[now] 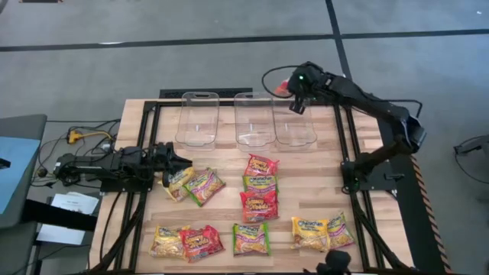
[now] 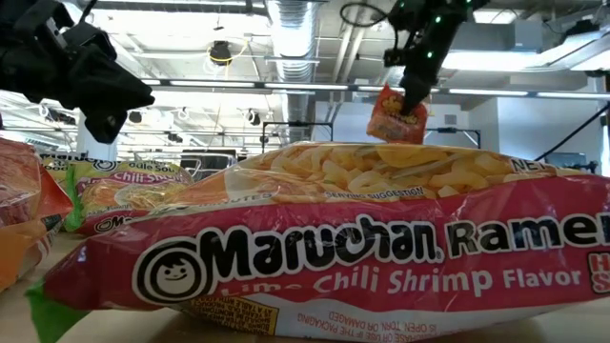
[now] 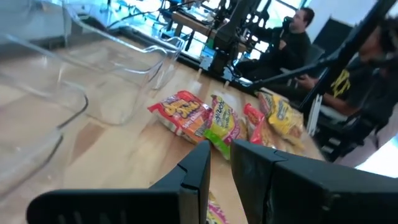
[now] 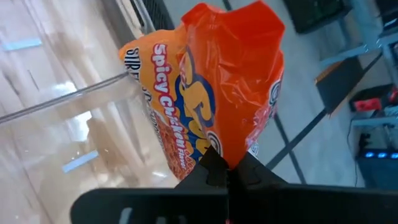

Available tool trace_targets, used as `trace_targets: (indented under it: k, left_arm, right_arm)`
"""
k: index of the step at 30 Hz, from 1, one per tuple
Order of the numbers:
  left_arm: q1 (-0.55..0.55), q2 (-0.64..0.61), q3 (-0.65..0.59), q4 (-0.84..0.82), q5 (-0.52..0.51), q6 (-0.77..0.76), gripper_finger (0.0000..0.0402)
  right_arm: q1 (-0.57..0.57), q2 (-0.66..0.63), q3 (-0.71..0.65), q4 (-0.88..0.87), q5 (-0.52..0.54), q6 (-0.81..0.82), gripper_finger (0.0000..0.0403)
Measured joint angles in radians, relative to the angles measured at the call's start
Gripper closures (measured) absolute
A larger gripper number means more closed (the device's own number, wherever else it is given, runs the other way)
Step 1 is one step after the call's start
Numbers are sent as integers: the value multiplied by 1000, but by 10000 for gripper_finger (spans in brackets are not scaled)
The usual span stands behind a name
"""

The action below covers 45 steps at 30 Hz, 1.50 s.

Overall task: Sort Maruchan noodles
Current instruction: Put the red noodle pack into the right transparent bin

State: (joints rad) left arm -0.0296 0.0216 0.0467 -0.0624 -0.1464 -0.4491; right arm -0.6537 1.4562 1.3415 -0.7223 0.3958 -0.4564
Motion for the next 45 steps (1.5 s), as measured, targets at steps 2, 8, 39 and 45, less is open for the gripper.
trace_targets:
  k: [2, 8, 39, 45]
  left_arm:
    - [0, 0, 0, 2, -20, -37, 350]
    - [0, 0, 0, 8, -102, -180, 350]
    - [0, 0, 0, 10, -130, -176, 350]
    - [0, 0, 0, 10, -130, -185, 350]
  right_arm:
    - [1, 28, 0, -19, 0, 0, 397]
    - [15, 117, 0, -49, 0, 3, 397]
    - [10, 348, 0, -53, 26, -74, 349]
    - [10, 348, 0, -52, 26, -41, 305]
